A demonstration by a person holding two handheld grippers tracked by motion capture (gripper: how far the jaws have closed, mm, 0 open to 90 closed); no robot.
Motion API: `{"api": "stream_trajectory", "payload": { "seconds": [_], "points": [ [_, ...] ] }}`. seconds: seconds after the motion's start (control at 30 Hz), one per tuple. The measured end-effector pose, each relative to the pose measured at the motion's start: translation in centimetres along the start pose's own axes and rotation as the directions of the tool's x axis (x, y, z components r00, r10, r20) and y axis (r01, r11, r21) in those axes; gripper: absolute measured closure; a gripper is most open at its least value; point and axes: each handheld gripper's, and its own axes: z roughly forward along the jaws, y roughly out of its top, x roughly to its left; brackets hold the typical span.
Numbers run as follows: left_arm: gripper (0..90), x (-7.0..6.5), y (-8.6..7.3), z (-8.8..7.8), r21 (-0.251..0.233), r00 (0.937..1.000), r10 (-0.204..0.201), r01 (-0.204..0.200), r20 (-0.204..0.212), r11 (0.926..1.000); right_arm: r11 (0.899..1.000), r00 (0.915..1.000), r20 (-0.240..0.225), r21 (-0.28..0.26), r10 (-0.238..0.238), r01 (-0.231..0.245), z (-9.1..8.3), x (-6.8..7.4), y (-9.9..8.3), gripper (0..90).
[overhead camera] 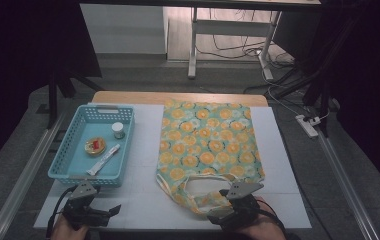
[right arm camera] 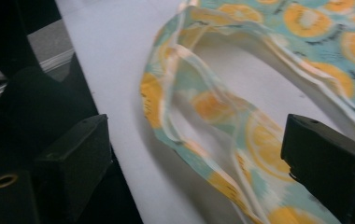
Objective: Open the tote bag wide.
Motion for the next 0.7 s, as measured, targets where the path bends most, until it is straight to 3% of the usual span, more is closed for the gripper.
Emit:
{"api": "stream_trajectory", "payload": {
  "seconds": [0.1,0.17,0.27,0.3,0.47,0.57,0.7],
  "points": [
    [0.0,0.0,0.0,0.0,0.002,1.0000,0.003,-0.003,-0.002,1.0000,1.000,0.9994,-0.033,0.006,-0.007,0.007,0.5,0.2,0.3,17.0],
    [0.0,0.0,0.0,0.0,0.003,1.0000,0.005,-0.005,-0.001,1.0000,1.000,0.9982,-0.055,0.020,-0.023,0.024,0.8,0.3,0.4,25.0],
    [0.0,-0.1,0.0,0.0,0.003,1.0000,0.007,-0.007,-0.001,1.0000,0.999,0.9975,-0.060,0.035,-0.037,0.039,1.2,0.4,0.5,30.0],
    [0.0,-0.1,0.0,0.0,0.003,1.0000,0.007,-0.007,-0.001,1.0000,0.996,0.9950,-0.082,0.066,-0.057,0.063,1.6,0.4,0.5,37.0],
    [0.0,-0.1,0.0,0.0,0.002,1.0000,0.008,-0.008,0.000,1.0000,0.985,0.9926,-0.094,0.147,-0.077,0.090,2.7,0.3,0.2,48.4],
    [0.0,-0.1,0.0,0.0,0.003,1.0000,0.008,-0.008,0.000,1.0000,0.976,0.9900,-0.100,0.184,-0.100,0.117,3.0,0.3,0.0,59.6],
    [0.0,-0.1,0.0,0.0,0.003,1.0000,0.009,-0.009,0.000,1.0000,0.972,0.9906,-0.105,0.207,-0.088,0.108,2.9,0.0,-0.1,85.1]
  ]
}}
